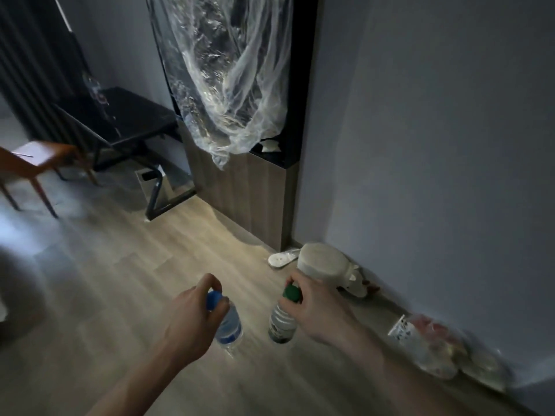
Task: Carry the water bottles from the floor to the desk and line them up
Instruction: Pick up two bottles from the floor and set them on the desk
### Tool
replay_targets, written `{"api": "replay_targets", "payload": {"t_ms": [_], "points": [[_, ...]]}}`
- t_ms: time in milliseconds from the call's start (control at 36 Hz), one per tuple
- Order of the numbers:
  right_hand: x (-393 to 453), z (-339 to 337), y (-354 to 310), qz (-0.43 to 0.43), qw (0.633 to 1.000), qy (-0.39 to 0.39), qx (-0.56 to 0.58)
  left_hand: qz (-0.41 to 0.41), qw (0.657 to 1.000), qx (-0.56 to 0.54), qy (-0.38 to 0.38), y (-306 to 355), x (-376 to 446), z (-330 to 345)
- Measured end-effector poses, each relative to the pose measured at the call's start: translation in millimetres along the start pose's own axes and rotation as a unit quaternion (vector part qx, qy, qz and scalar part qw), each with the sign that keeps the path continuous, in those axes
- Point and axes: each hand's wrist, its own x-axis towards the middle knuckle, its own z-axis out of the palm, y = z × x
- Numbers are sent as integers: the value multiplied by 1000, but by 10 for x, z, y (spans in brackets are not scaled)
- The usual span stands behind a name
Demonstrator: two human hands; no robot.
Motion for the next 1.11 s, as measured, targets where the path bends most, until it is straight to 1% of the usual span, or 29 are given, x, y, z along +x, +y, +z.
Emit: {"api": "replay_targets", "payload": {"t_ms": [278,417,639,750,833,1111], "points": [[1485,212,-578,-87,995,-48,-32,-103,992,-20,64,-525,781,-642],[2114,447,-1015,-105,993,-49,-39,-129,989,0,71,-992,1204,-959],[2997,901,-1852,-93,994,-44,-33,-119,990,10,71,-1889,1901,-1584],[3398,1075,-2245,-87,996,-29,-14,-87,992,41,80,-2370,2290,-1872],[3677,1182,-2503,-80,997,-24,-3,-81,993,51,76,-2694,2573,-2068],[4861,1449,-3107,-61,998,-25,-5,-82,994,18,72,-3478,3677,-2575]]}}
